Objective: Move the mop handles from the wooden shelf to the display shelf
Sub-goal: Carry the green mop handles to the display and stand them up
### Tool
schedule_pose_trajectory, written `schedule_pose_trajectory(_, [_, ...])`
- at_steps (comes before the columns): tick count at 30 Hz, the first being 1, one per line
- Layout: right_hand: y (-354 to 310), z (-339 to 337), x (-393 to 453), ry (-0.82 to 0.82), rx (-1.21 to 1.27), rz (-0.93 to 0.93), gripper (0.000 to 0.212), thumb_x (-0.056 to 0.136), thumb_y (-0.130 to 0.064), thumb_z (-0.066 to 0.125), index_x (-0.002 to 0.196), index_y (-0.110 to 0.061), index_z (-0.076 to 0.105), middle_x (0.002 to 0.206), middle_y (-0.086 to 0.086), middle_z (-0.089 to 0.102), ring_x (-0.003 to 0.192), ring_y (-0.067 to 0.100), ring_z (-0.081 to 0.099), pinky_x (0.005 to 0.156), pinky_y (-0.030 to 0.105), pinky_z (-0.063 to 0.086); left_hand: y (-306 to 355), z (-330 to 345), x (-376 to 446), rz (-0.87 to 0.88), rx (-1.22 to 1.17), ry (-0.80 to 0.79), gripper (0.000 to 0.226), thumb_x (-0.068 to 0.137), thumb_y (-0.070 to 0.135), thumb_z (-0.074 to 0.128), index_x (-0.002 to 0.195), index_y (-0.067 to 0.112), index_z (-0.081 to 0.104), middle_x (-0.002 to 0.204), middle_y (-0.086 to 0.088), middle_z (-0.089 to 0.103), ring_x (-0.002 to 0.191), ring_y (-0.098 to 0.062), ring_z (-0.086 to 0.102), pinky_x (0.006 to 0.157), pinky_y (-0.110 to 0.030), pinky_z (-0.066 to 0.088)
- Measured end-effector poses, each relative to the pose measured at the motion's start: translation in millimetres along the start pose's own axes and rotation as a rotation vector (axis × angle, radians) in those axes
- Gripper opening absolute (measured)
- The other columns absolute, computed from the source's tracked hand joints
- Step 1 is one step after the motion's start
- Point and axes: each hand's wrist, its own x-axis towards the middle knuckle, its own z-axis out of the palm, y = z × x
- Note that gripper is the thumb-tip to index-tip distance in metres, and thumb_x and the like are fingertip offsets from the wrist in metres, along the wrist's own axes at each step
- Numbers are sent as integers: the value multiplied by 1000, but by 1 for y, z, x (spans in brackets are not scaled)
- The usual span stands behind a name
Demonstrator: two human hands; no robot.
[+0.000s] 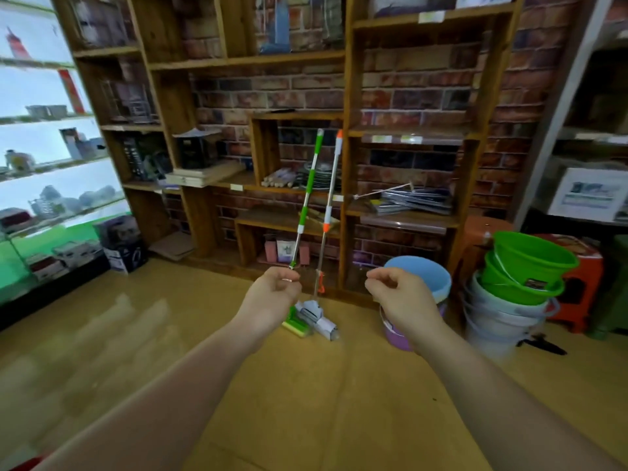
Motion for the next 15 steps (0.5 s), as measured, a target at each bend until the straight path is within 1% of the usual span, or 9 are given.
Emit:
schedule_pose_trajectory(3, [0,32,53,-42,-6,-18,18,91,-23,54,106,-20,63,97,-7,58,92,11,52,78,25,39,-5,-7,52,3,-21,13,13,95,20,49,108,20,51,92,2,57,98,-22,57,92,-37,45])
schedule_pose_trajectory(6, [-8,68,111,-75,-4,-29,22,91,-24,53,111,-20,62,100,-8,55,90,8,49,77,23,37,-9,-19,114,12,-31,25,14,94,18,49,108,20,52,94,3,58,96,-18,58,88,-33,47])
schedule_pose_trajectory(8, [-16,90,154,-81,5,-27,23,92,-24,53,112,-19,62,100,-8,54,88,6,48,77,22,37,-9,-30,159,13,-38,32,13,94,18,49,107,21,52,96,1,58,95,-19,58,86,-33,47])
schedule_pose_trajectory(10, [-24,109,195,-79,26,-15,22,92,-23,53,111,-18,62,96,-9,54,81,3,48,75,21,36,-8,-41,202,7,-35,31,10,94,19,49,103,23,52,96,-1,58,94,-18,58,86,-34,48])
schedule_pose_trajectory(11, [-26,117,214,-78,36,-8,21,92,-23,53,111,-17,62,94,-9,54,81,2,48,75,21,36,-7,-46,222,10,-30,32,8,94,19,50,100,24,53,97,-1,59,94,-18,58,89,-36,47])
schedule_pose_trajectory(13, [-26,133,250,-82,43,12,22,92,-22,54,110,-16,63,96,-6,56,88,7,51,77,22,37,-8,-53,265,-7,-27,36,9,94,19,51,93,28,53,99,0,59,93,-16,59,93,-37,47])
schedule_pose_trajectory(15, [-23,146,286,-79,53,40,22,91,-22,54,111,-15,63,99,-4,57,94,11,52,78,23,38,-10,-57,304,-28,-29,20,11,94,18,51,93,28,53,101,-2,60,88,-12,60,92,-37,47])
